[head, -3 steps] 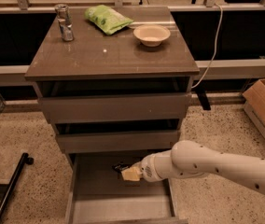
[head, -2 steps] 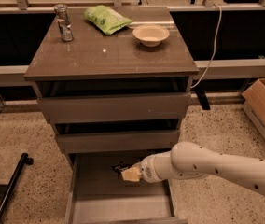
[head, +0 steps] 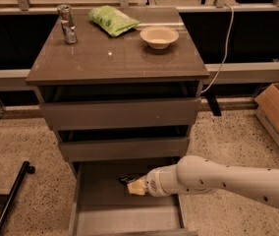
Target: Place rxbar chocolate into bottom drawer
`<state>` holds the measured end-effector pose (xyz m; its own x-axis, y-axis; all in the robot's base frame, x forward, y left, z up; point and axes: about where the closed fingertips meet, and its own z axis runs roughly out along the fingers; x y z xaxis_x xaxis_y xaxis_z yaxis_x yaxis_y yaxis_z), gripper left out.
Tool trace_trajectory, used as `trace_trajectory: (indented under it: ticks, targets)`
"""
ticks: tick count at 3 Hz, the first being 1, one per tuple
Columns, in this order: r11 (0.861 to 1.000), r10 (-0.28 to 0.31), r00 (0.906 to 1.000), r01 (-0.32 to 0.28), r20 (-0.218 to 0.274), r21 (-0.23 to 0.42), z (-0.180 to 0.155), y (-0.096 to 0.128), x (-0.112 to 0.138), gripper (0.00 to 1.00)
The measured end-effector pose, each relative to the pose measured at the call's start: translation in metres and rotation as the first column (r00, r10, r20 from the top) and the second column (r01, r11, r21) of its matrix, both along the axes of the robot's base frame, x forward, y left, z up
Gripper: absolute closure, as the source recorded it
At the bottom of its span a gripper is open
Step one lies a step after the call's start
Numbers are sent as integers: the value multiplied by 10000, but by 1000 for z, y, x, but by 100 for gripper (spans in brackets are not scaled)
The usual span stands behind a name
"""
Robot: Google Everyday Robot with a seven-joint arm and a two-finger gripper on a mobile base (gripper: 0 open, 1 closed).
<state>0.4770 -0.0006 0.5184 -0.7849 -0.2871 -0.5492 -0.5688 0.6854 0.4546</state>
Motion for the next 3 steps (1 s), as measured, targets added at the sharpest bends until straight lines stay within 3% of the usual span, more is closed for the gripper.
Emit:
trace_trajectory:
  ticks: [2,3]
  targets:
    - [9975,67,10000,-62,-58,708,-78,-9,33,100]
    - [9916,301,9990,-256,-335,1266,-127,-17,54,100]
